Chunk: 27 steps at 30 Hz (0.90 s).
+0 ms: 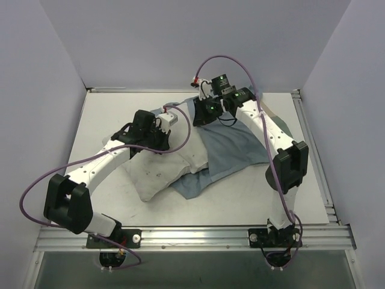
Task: Put the pillow into the pillowcase
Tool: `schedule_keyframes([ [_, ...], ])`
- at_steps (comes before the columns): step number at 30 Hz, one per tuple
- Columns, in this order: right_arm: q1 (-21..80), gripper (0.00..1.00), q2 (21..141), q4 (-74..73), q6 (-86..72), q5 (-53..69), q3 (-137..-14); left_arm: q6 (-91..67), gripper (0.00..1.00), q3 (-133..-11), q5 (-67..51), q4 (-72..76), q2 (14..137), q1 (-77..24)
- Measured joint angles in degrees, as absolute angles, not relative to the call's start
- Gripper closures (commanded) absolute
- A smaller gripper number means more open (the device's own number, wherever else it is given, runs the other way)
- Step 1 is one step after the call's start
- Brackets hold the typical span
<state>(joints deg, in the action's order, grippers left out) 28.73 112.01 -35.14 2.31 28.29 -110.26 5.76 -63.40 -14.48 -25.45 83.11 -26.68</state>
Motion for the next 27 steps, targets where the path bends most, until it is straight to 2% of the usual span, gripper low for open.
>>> schedule_keyframes([
  [5,33.23,1.0,104.25,-29.08,-6.13,41.65,-97.01,1.63,1.0,-59.64,-20.95,-22.26,79.35,-22.98],
  [6,33.26,1.0,103.53,-28.67,-6.85,43.0,-94.3,0.97,0.95,-59.46,-22.46,-22.52,78.06,-22.35],
  [8,31.79,1.0,103.79,-28.27,-5.93,44.03,-89.25,0.34,0.68,-59.48,-25.52,-23.09,75.42,-21.19],
  [9,30.81,1.0,104.79,-28.6,-4.71,43.81,-87.22,0.32,0.35,-59.75,-26.89,-23.86,74.08,-20.58],
  [11,29.02,1.0,107.9,-29.19,-2.26,43.05,-84.07,1.23,0.11,-62.22,-29.17,-26.63,72.77,-19.25],
  [12,28.4,1.0,109.32,-29.17,-1.13,43.07,-82.5,2.33,0.02,-64.29,-30.15,-28.29,72.66,-18.24],
  [16,28.77,1.0,109.8,-29.15,3.29,43.07,-77.62,8.29,0.03,-74.0,-34.46,-33.39,75.68,-10.48],
  [19,29.98,1.0,107.87,-28.69,5.93,42.39,-76.05,12.88,0.02,-80.31,-36.91,-35.75,82.56,-5.67],
  [27,31.27,1.0,107.18,-28.67,8.03,40.91,-74.54,17.32,0.03,-89.41,-44.91,-44.12,105.06,-5.54],
])
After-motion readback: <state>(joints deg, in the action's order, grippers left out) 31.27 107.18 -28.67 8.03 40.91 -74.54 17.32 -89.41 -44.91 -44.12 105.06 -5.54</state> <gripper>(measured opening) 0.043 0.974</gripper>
